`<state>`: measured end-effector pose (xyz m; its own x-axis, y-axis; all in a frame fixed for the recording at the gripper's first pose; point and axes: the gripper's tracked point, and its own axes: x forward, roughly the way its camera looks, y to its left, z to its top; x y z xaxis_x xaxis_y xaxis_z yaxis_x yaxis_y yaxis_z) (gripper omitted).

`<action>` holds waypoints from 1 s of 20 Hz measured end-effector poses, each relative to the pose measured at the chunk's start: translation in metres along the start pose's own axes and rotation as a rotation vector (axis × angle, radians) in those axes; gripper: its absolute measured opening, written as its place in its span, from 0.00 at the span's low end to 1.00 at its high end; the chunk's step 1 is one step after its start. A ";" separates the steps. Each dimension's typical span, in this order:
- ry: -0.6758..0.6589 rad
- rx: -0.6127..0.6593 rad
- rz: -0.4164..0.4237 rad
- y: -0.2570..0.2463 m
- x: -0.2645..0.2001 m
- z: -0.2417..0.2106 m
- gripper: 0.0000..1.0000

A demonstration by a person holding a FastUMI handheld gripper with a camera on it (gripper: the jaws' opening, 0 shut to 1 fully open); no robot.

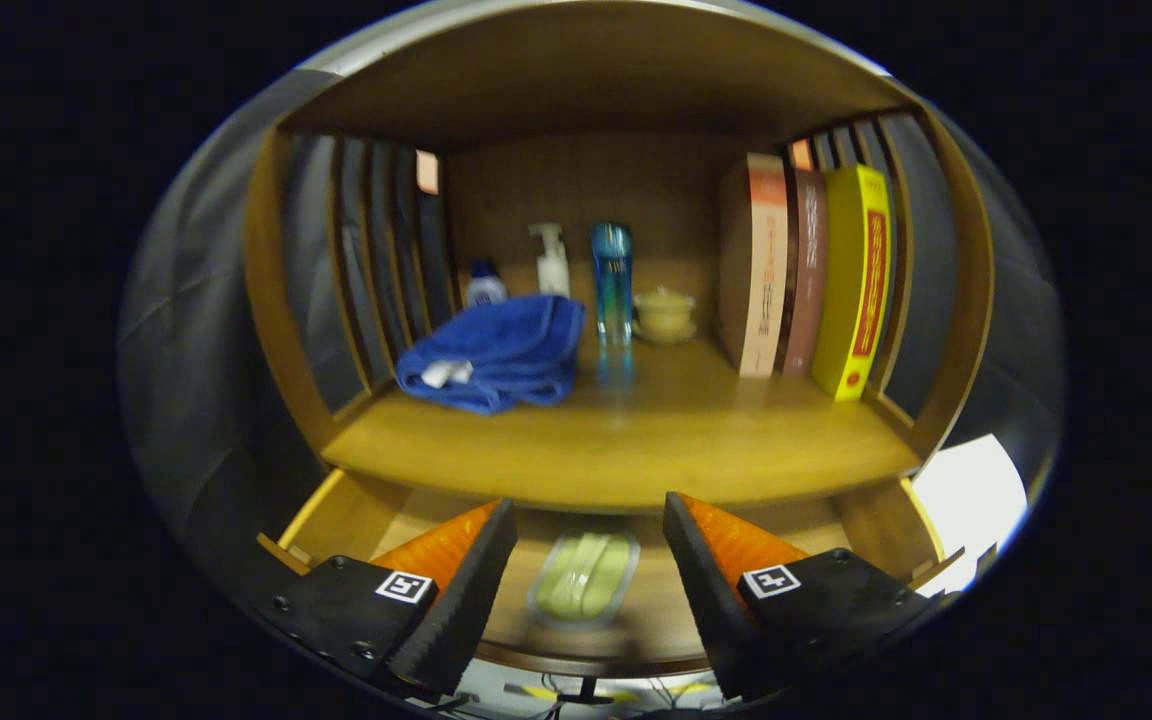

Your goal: Pull open the drawer, take out the items inside it, and place them on the countertop above the cabinet.

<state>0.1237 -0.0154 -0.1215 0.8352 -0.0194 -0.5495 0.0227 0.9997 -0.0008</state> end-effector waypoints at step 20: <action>0.285 0.002 -0.045 0.005 0.075 -0.085 0.26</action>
<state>0.1399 -0.0112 -0.2335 0.6454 -0.0595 -0.7615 0.0577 0.9979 -0.0291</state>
